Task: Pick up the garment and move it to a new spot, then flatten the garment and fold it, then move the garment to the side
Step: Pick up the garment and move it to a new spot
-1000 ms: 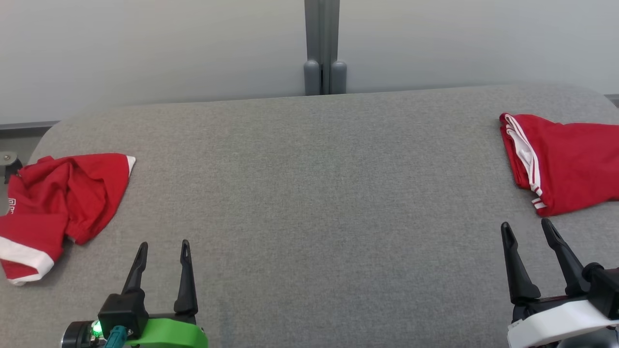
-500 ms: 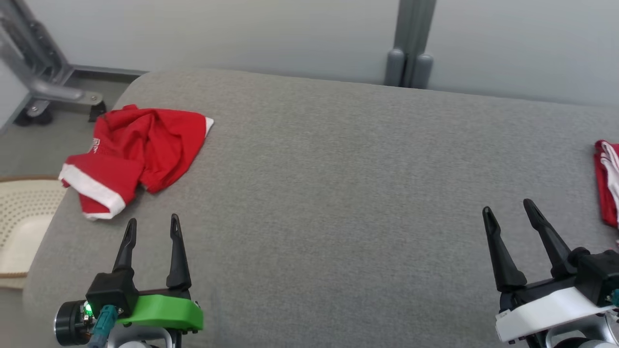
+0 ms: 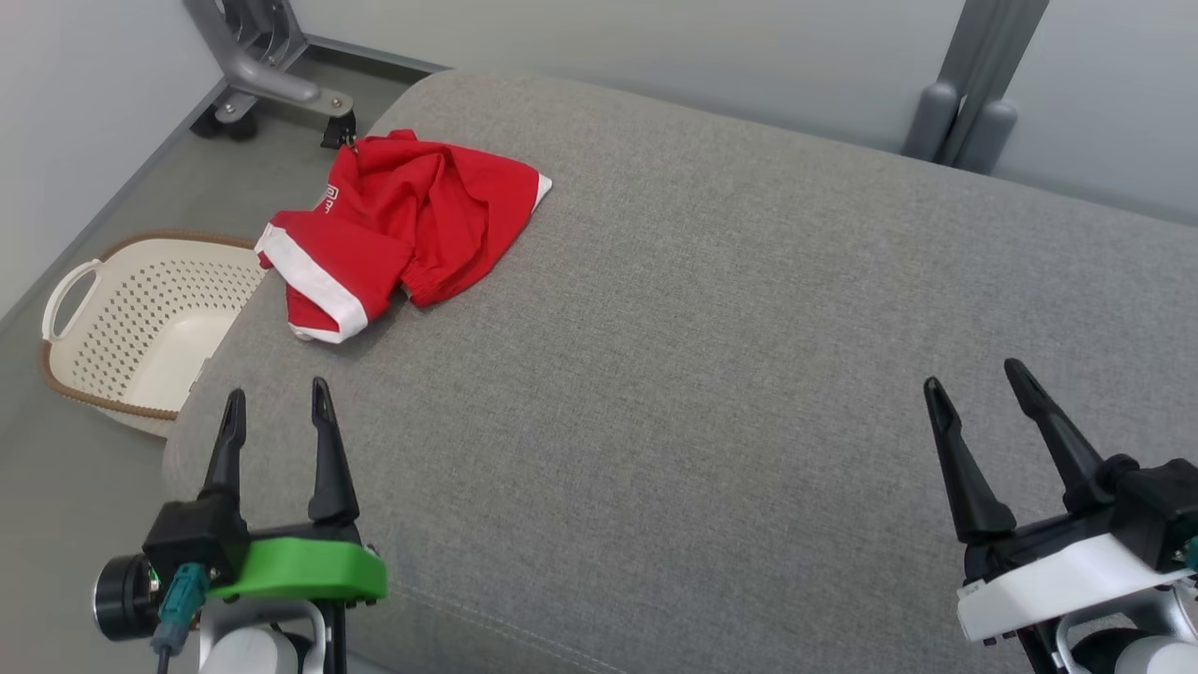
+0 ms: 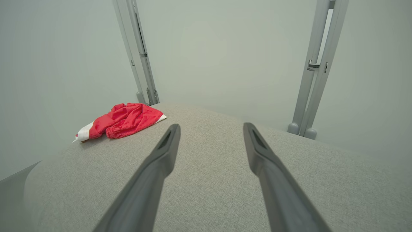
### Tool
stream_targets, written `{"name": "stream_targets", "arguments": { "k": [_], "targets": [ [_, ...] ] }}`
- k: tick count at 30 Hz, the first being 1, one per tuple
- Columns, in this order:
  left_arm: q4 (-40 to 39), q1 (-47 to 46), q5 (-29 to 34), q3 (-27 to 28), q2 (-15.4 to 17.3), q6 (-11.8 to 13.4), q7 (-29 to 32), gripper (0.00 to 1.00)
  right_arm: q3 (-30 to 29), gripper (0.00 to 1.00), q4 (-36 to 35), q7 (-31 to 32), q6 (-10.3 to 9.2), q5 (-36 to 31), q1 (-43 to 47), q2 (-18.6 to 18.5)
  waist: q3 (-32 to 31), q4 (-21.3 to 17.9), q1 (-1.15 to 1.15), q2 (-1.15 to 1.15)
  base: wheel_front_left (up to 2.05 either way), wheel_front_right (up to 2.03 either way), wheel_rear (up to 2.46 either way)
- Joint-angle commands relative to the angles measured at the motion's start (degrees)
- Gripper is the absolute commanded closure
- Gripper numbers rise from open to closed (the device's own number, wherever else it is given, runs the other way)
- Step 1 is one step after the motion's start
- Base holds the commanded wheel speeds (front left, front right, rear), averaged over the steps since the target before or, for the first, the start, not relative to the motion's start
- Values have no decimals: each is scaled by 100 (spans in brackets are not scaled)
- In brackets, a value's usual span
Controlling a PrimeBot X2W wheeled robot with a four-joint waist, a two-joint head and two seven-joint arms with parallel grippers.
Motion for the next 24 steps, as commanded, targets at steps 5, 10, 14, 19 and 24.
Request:
{"name": "stream_targets", "arguments": {
  "k": [5, 10, 14, 19, 24],
  "targets": [
    [199, -730, -14, 155, -197, -165, -7, 0, -57, 0, -308, 199, -5, -86, -376, -193, 862, -103, 0, 0, 0, 0, 0],
    [941, -1714, -261, 358, -311, -461, -5, 0, -93, 0, -674, 446, -6, -159, -795, -387, 1791, -397, 0, 0, 0, 0, 0],
    [2027, -2524, -443, 557, -269, -708, -7, 0, -97, 0, -775, 513, -6, -187, -1025, -493, 2302, -637, 0, 0, 0, 0, 0],
    [3617, -3360, -654, 815, -74, -1054, -8, 0, -138, 0, -769, 473, -5, -169, -1162, -545, 2624, -873, 0, 0, 0, 0, 0],
    [4803, -3915, -894, 1121, 95, -1160, -8, 0, -178, 0, -723, 409, -5, -159, -1199, -540, 2734, -1035, 0, 0, 0, 0, 0]
  ]
}}
